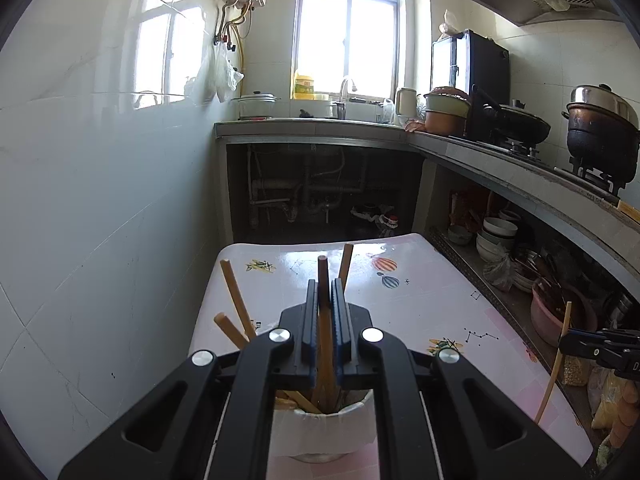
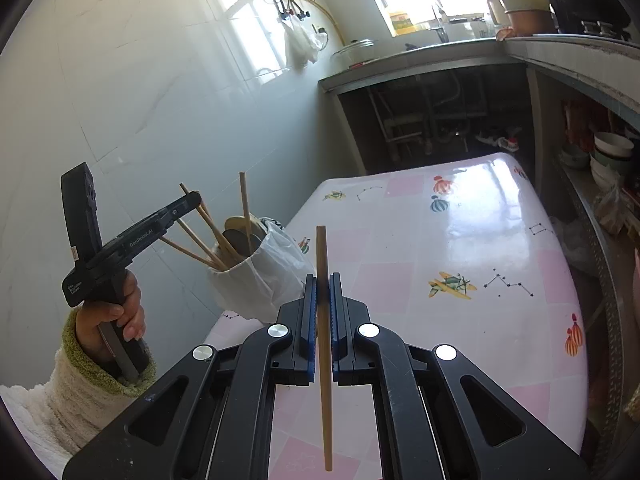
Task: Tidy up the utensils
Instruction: 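Lower the left tool's chopstick into the holder and open the left tool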
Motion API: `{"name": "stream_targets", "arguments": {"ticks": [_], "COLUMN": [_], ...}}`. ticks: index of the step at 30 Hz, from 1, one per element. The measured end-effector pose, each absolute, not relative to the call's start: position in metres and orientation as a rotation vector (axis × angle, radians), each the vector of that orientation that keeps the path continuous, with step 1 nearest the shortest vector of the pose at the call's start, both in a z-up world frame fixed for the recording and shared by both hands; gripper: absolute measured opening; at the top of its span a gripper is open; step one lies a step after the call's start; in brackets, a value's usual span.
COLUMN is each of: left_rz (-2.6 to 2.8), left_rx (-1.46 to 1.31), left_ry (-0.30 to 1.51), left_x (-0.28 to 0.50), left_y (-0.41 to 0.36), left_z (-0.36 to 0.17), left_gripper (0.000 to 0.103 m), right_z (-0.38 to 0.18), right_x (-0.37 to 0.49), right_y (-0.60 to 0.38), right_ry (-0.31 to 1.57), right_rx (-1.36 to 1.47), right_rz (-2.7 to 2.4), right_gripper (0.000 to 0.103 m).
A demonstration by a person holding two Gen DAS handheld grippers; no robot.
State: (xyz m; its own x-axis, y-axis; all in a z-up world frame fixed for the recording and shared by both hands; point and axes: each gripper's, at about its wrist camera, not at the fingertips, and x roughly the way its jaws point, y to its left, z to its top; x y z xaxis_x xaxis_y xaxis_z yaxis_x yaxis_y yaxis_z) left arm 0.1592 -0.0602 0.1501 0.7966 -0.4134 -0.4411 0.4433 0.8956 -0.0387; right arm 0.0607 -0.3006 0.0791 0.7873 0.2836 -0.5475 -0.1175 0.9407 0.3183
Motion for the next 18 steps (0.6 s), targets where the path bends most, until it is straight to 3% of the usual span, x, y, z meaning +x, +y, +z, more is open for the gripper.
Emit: {"name": "stream_targets", "arguments": {"ticks": [9,12,16,18], "left_rz": [-0.480,-0.511,-0.521,-0.524], "left_rx": [0.088,0.058,0.029,0.018], "left_ry": [0.545,0.541,0.451,0.401], "left_x": [0.147,0.141,0.125,0.119], "left_y": [-0.051,-0.043,-0.031,-0.025], "left_z": [0.151,0.155,0.166,0.172], "left_gripper": [0.007,0.018,0.048,0.052], "right_z": [0.089,0.092,0.099,0.104], "right_x": [0.056,0.056,0.061,0.067], "right_y": [-0.294,-0.291,-0.289,-0.288], "right_ry": [0.611,0.605,0.587,0.579], "right_rx": [0.255,0.246,0.235,0.231], "right_rz": [0.217,0.221,0.227,0.234], "right_gripper": [0.004,0.004,0.004,0.004]}}
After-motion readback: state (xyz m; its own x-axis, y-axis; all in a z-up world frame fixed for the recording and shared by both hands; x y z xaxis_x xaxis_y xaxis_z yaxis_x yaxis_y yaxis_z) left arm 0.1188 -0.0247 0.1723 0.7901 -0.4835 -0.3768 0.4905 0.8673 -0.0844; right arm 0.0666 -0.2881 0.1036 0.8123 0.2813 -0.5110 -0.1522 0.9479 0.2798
